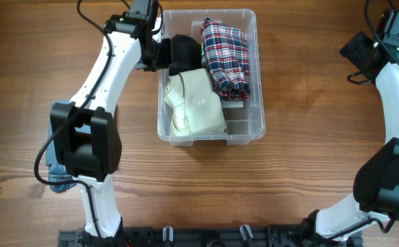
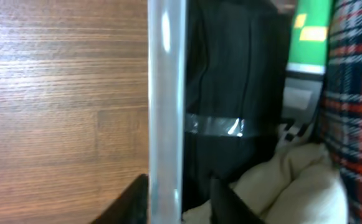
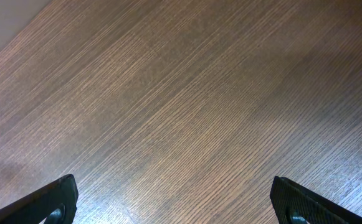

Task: Pack container
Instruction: 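Press the bin contents flat with the left gripper, then withdraw left, then lower the left gripper onto the blue jeans and grasp their edge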

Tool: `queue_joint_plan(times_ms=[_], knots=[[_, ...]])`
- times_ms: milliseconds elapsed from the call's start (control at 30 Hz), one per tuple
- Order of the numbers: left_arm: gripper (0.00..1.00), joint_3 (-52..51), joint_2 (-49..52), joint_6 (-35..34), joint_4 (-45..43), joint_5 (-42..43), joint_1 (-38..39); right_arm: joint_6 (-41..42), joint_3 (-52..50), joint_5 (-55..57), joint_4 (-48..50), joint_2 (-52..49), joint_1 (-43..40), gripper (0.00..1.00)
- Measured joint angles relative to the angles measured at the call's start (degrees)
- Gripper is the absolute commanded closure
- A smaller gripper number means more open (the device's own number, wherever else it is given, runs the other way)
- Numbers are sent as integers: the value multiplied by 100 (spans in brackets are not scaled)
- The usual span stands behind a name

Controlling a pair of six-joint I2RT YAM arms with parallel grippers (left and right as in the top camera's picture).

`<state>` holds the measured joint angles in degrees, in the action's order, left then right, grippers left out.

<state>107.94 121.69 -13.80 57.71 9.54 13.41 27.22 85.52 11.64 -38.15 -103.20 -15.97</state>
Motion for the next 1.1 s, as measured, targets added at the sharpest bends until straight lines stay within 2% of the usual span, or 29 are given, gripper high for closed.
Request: queue_joint_plan(times_ms=[100,200,233,267,300,367,467,600,767,967,1100], knots=[[48,24,0,-22,74,44,-2,-2,0,0,0,0,0,0],[42,229,-42,-26,481,-74,-70,-2,0,0,0,0,0,0],[33,315,-96,-35,632,-162,-122,0,0,0,0,0,0,0],[30,382,-170,-28,815,-286,-186,-2,0,0,0,0,0,0],[22,431,-302,-9,1019,-446,-280,-2,0,0,0,0,0,0],[17,494,-737,-33,1556,-826,-566,0,0,0,-2,0,0,0],[15,610,-1394,-149,2422,-1244,-1082,-2,0,0,2,0,0,0],[12,658,-1740,-247,3311,-1482,-1646,0,0,0,0,0,0,0],[11,656,-1718,-455,3818,-1539,-1884,-2,0,0,0,0,0,0],[9,527,-1895,-800,3847,-1580,-1904,0,0,0,0,0,0,0],[10,-413,-3086,-918,3390,-1600,-1893,-2,0,0,7,0,0,0]])
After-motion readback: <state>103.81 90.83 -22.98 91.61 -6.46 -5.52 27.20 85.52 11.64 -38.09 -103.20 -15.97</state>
